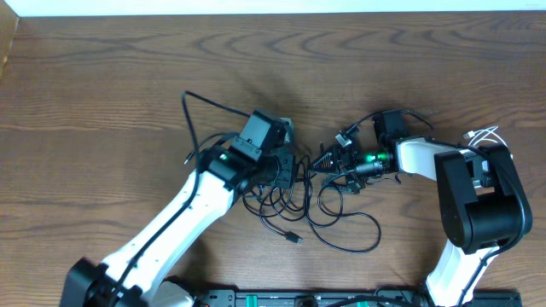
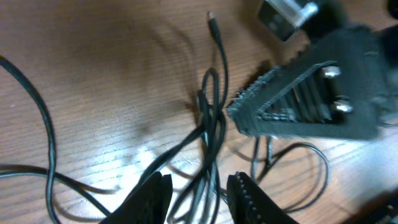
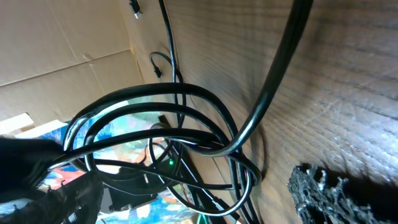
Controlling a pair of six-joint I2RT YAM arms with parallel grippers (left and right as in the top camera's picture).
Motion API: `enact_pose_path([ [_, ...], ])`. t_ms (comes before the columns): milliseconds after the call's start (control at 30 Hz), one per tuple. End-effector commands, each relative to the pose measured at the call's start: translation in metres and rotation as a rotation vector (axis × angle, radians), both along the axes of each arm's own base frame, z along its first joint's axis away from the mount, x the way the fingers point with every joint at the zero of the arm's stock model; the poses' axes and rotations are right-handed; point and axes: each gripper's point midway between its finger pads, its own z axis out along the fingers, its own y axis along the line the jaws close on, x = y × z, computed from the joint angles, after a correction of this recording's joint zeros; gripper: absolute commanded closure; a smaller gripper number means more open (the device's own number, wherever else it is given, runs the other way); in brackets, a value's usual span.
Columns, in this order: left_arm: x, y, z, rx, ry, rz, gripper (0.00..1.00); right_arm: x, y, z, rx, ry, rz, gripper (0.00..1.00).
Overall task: Untangle cables
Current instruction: 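Move the right gripper left and grasp black cables beside the left gripper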
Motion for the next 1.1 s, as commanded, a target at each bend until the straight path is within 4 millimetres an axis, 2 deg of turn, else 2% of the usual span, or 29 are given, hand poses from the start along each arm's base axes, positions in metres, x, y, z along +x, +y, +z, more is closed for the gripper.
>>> enact_pose_path([
  [0, 0.002, 0.001, -0.018, 0.045, 0.009, -0.035, 0.63, -0.059, -0.079, -0.13, -0.656, 0.189, -0.027, 0.01],
  [67, 0.004, 0.0, -0.025, 0.054, 0.022, -0.035, 0.63, -0.059, -0.079, -0.13, -0.656, 0.189, -0.027, 0.01],
  [100, 0.004, 0.0, -0.027, 0.056, 0.025, -0.035, 0.67, -0.059, -0.079, -0.13, -0.656, 0.189, -0.027, 0.01],
  [167, 0.006, 0.0, -0.029, 0.063, 0.023, -0.032, 0.92, -0.059, -0.079, -0.13, -0.656, 0.189, -0.026, 0.01],
  [300, 0.011, -0.002, -0.016, 0.04, -0.012, -0.029, 0.93, -0.058, -0.079, -0.13, -0.655, 0.187, -0.028, 0.01],
  [367, 0.014, -0.003, 0.002, 0.012, -0.054, -0.024, 0.92, -0.056, -0.078, -0.13, -0.649, 0.178, -0.03, 0.01],
  [500, 0.016, -0.003, 0.064, -0.079, -0.203, -0.02, 0.93, -0.056, -0.076, -0.13, -0.638, 0.164, -0.017, 0.01],
  [667, 0.007, 0.017, 0.143, -0.169, -0.444, 0.032, 0.93, -0.058, -0.073, -0.128, -0.612, 0.15, 0.002, 0.11],
  [733, -0.003, 0.029, 0.177, -0.21, -0.55, 0.06, 0.92, -0.058, -0.073, -0.128, -0.612, 0.149, 0.004, 0.19],
  [767, -0.006, 0.034, 0.187, -0.223, -0.582, 0.07, 0.93, -0.058, -0.073, -0.128, -0.612, 0.147, 0.006, 0.28],
  [800, -0.012, 0.039, 0.199, -0.24, -0.619, 0.079, 0.92, -0.058, -0.072, -0.128, -0.609, 0.147, 0.006, 0.59],
  [833, -0.019, 0.047, 0.214, -0.257, -0.667, 0.096, 0.93, -0.058, -0.072, -0.127, -0.608, 0.148, 0.006, 0.96],
  [900, -0.031, 0.056, 0.229, -0.27, -0.725, 0.087, 0.92, -0.057, -0.069, -0.125, -0.581, 0.136, 0.015, 0.99],
  [933, -0.037, 0.06, 0.233, -0.272, -0.743, 0.081, 0.92, -0.055, -0.064, -0.12, -0.545, 0.116, 0.027, 0.96],
  [967, -0.044, 0.065, 0.235, -0.27, -0.752, 0.077, 0.93, -0.051, -0.055, -0.11, -0.475, 0.086, 0.04, 0.88],
  [1067, -0.058, 0.074, 0.227, -0.248, -0.723, 0.076, 0.93, -0.042, -0.037, -0.078, -0.325, 0.011, 0.058, 0.77],
])
